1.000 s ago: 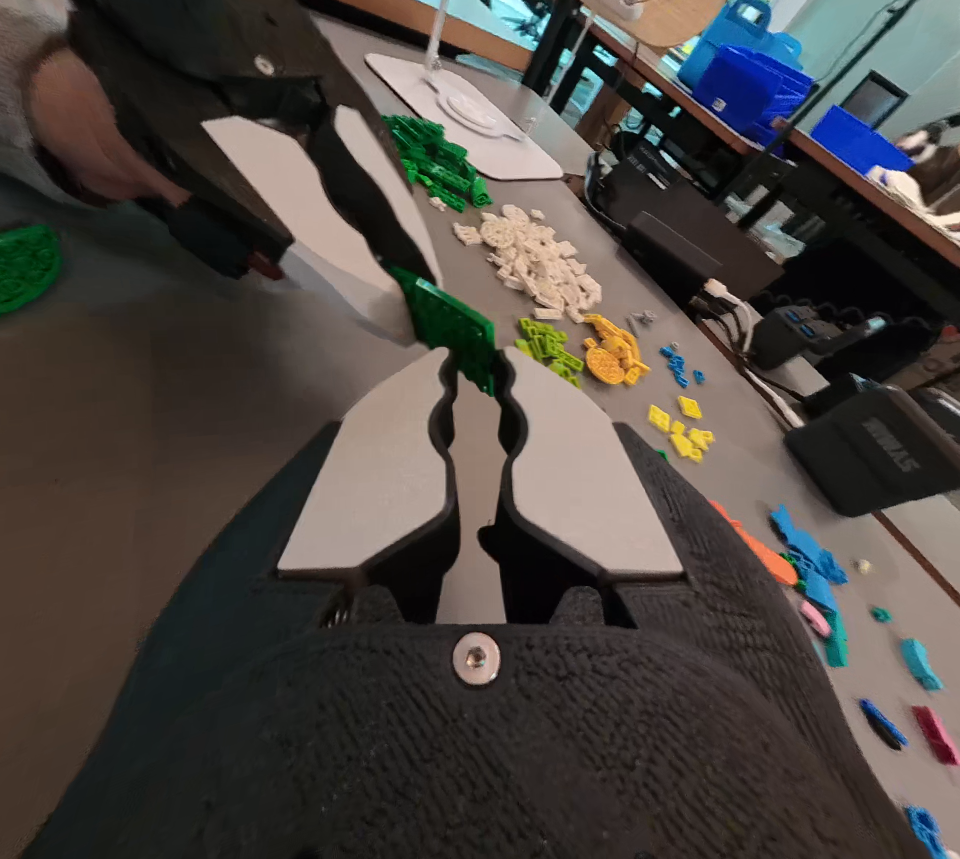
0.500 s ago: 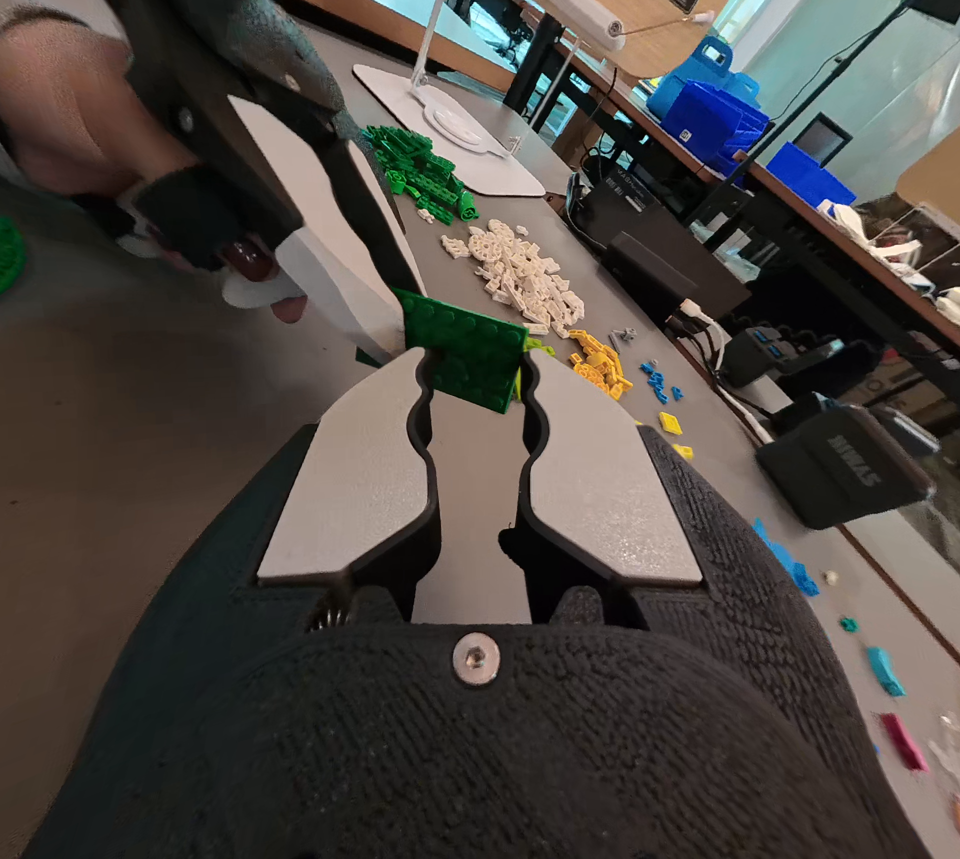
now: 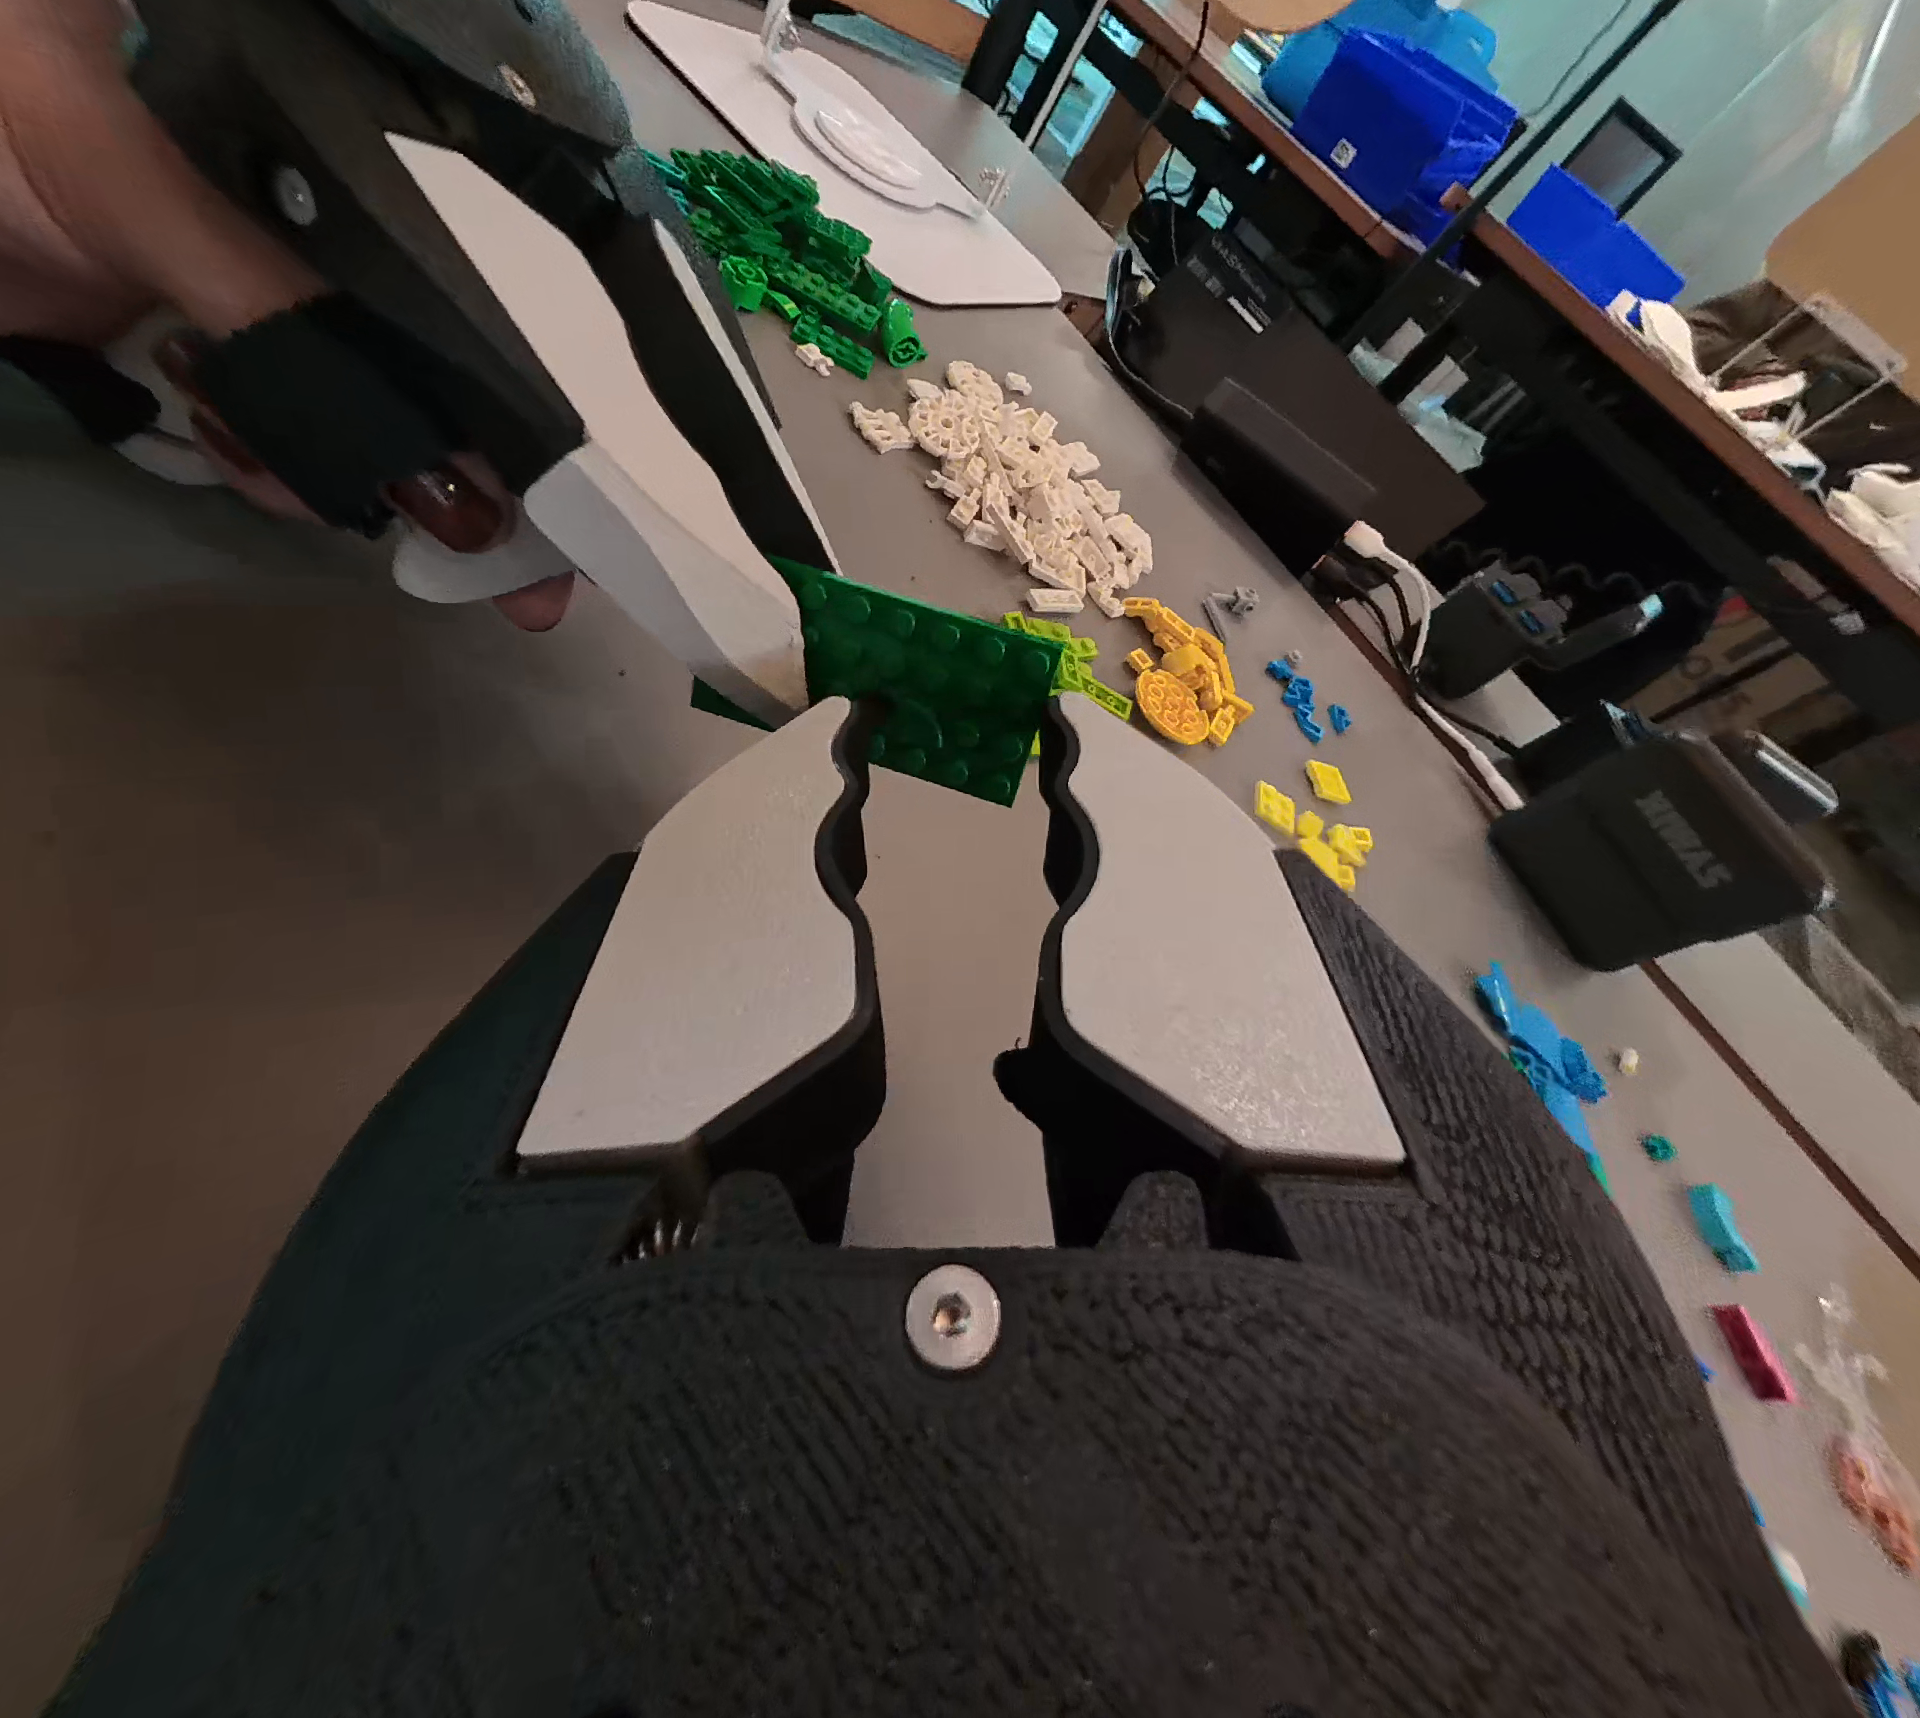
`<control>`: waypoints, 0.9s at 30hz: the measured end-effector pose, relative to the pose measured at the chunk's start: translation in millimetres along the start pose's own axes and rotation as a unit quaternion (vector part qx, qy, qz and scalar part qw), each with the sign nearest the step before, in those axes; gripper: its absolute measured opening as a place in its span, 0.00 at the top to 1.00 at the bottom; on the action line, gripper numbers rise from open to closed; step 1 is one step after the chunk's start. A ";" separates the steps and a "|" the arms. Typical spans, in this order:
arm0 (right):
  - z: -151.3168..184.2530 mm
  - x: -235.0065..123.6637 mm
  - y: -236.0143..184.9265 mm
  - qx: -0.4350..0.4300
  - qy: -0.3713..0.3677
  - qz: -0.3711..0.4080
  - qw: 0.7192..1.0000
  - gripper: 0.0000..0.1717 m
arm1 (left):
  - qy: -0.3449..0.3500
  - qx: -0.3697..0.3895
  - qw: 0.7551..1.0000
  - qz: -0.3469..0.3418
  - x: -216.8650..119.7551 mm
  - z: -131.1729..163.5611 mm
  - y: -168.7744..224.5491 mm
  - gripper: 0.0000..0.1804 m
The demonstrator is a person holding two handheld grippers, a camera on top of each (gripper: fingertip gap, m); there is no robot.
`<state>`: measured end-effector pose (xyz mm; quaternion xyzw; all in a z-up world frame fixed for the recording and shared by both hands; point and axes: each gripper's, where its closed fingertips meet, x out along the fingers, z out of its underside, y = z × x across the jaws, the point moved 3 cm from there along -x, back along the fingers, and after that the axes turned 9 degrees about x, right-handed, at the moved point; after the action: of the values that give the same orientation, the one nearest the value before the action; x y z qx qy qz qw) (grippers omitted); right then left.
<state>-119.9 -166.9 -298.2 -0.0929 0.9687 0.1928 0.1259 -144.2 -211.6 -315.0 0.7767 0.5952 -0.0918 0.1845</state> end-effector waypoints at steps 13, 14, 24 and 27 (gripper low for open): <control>0.4 0.9 -0.3 -0.006 -0.009 -0.002 1.000 0.82 | -0.017 0.017 1.000 -0.013 0.6 3.0 -1.3 0.98; 0.4 1.6 0.4 -0.008 -0.007 -0.004 1.000 0.82 | -0.015 0.014 1.000 -0.010 0.4 2.9 -1.3 0.98; -2.8 -6.2 -6.7 -0.024 0.022 -0.045 0.998 1.00 | -0.020 -0.017 1.000 0.012 -0.2 5.5 -1.9 0.98; 1.3 -3.0 -10.6 -0.069 0.017 -0.025 0.997 0.93 | -0.025 -0.023 0.999 0.007 -0.8 7.1 -4.2 0.98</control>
<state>-114.4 -175.7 -302.3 -0.1289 0.9525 0.2541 0.1077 -148.0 -214.1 -321.9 0.7736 0.5873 -0.0963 0.2175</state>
